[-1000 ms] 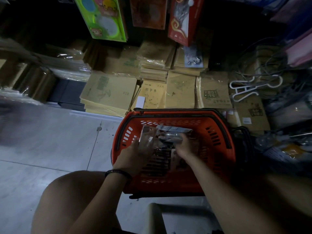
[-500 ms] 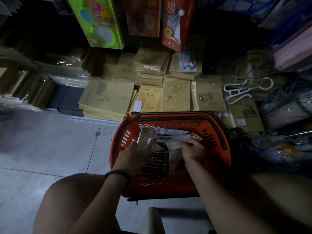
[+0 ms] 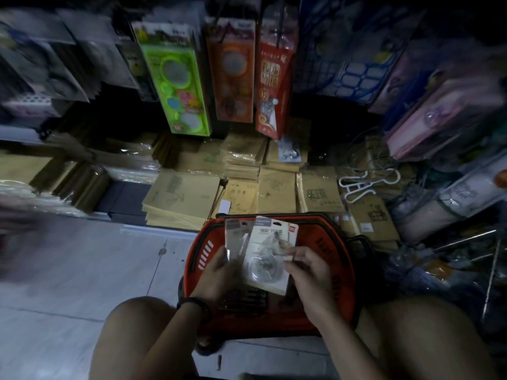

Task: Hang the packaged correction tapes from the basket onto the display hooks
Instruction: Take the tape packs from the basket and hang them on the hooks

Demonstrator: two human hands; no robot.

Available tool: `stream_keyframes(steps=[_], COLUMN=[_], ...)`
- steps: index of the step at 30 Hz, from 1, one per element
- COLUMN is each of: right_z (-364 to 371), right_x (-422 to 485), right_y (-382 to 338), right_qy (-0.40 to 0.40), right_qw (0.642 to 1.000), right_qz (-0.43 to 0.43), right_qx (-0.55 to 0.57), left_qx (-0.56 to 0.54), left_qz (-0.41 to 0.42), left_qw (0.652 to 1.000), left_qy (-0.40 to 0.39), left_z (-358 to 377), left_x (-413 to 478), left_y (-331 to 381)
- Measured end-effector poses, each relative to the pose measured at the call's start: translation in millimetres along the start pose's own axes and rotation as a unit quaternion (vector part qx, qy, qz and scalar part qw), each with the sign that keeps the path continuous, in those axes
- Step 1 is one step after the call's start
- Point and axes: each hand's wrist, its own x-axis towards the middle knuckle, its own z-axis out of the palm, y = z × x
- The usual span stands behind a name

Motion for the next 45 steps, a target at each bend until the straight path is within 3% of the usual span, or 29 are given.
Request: stream_keyframes(steps=[3, 8, 10, 13, 15, 18, 22, 27, 32, 37, 45], right_z=[0.1, 8.9, 6.2, -0.3, -0.7, -1.8, -10.5, -24.8, -26.6, -33.7, -29.1], right_x=[-11.9, -28.7, -33.4, -41.4, -46.9, -49.2, -47.3, -42.9, -26.1, -9.4, 23.0], right_y=[-36.5, -96.5, -121.5, -169.4, -204.6, -255.2, -324.1, -405.9, -478.1, -555.2, -643.6], right_qy=[-0.018, -0.058, -0.048, -0.057, -0.054, -0.028, -0.021, -0.01, 0.037, 0.109, 0.204], right_qw=[0.998, 0.987, 0.971, 0.912, 0.851, 0.78, 0.752, 0.747, 0.689, 0.618, 0.563], right_qz=[-0.051, -0.124, -0.184, -0.286, -0.366, -0.451, -0.485, -0.52, -0.578, -0.607, -0.602], right_qx=[-0.039, -0.079, -0.146, -0.287, -0.372, -0.434, -0.446, -0.414, -0.435, -0.488, -0.528], left_qx=[-0.092, -0.144, -0.159, -0.173, -0.181, -0.167, -0.13, -0.12, -0.099, -0.083, -0.04], left_qz=[0.002, 0.089, 0.109, 0.152, 0.175, 0.227, 0.286, 0.373, 0.419, 0.485, 0.531], left_qw=[0.995, 0.984, 0.98, 0.971, 0.966, 0.957, 0.947, 0.917, 0.901, 0.87, 0.846], left_qy=[-0.028, -0.045, -0.052, -0.065, -0.066, -0.064, -0.065, -0.074, -0.055, 0.031, 0.021], left_z=[4.0, 15.7, 17.2, 17.4, 16.3, 14.0, 10.4, 4.1, -3.1, -18.1, -28.9], left_x=[-21.5, -51.2, -64.7, -84.2, -94.5, -107.7, -128.1, -148.9, -167.7, -177.4, -184.9], left_y=[16.4, 53.9, 76.5, 115.2, 143.9, 187.4, 249.2, 328.4, 402.6, 467.7, 531.3])
